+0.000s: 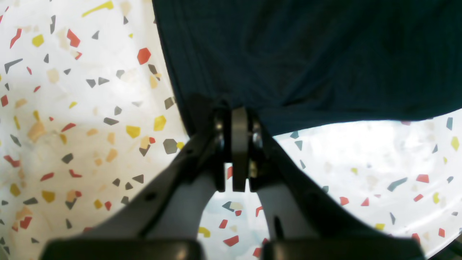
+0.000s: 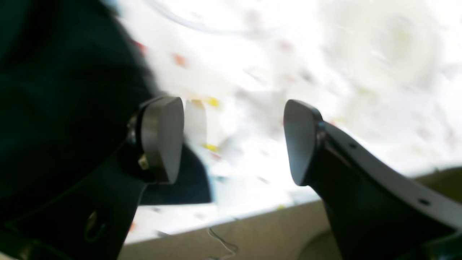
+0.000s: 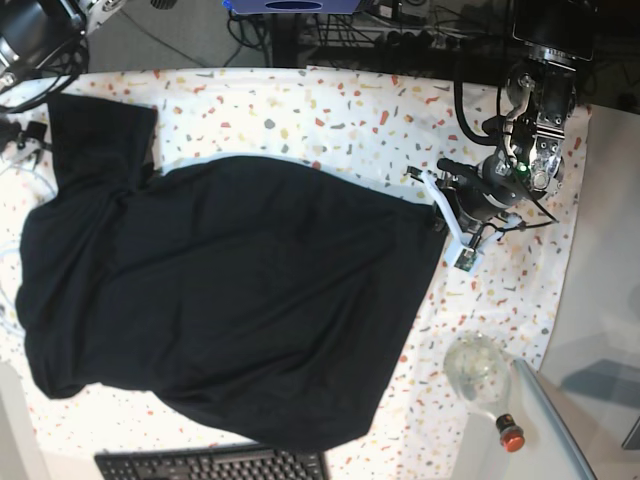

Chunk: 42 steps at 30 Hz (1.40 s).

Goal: Layout the t-shirt on the table in an organized manner, then fold the t-shirt properly
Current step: 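Hold the shirt edges with both grippers, adjusting the spread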

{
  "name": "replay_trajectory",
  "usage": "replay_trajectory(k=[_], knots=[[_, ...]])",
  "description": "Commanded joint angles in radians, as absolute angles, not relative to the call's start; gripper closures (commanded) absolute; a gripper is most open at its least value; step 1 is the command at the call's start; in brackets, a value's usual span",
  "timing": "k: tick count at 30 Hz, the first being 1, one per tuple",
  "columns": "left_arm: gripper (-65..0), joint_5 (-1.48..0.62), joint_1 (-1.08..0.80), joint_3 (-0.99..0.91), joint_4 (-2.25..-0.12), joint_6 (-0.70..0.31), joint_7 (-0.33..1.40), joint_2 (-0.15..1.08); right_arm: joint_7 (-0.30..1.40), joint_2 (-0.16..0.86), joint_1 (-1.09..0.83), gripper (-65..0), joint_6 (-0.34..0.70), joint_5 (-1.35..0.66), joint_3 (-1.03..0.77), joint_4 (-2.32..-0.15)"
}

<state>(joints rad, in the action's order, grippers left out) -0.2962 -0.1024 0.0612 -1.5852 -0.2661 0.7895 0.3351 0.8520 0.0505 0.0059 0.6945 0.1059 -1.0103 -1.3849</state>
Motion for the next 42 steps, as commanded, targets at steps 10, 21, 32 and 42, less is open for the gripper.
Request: replay_trajectory(k=[10, 21, 32, 42], knots=[[0.0, -0.302, -0.091, 0.056, -1.596, -0.266, 0.769, 0.344, 0.871, 0.036, 0.015, -41.0, 0.698, 0.074, -1.013, -1.408], [0.0, -0.302, -0.091, 0.056, -1.596, -0.266, 0.773, 0.346, 0.918, 0.054, 0.015, -41.0, 0.698, -0.016, -1.009, -1.323], [0.0, -0.302, -0.091, 0.056, -1.596, -0.266, 0.774, 0.346, 0.917, 0.044, 0.012, -36.0, 0.698, -0.016, -0.918, -1.32], [0.0, -0.298, -0.087, 0.054, -1.606, -0.266, 0.774, 0.349, 0.94, 0.051, -0.016, 0.0, 0.698, -0.016, -0.92, -1.399]])
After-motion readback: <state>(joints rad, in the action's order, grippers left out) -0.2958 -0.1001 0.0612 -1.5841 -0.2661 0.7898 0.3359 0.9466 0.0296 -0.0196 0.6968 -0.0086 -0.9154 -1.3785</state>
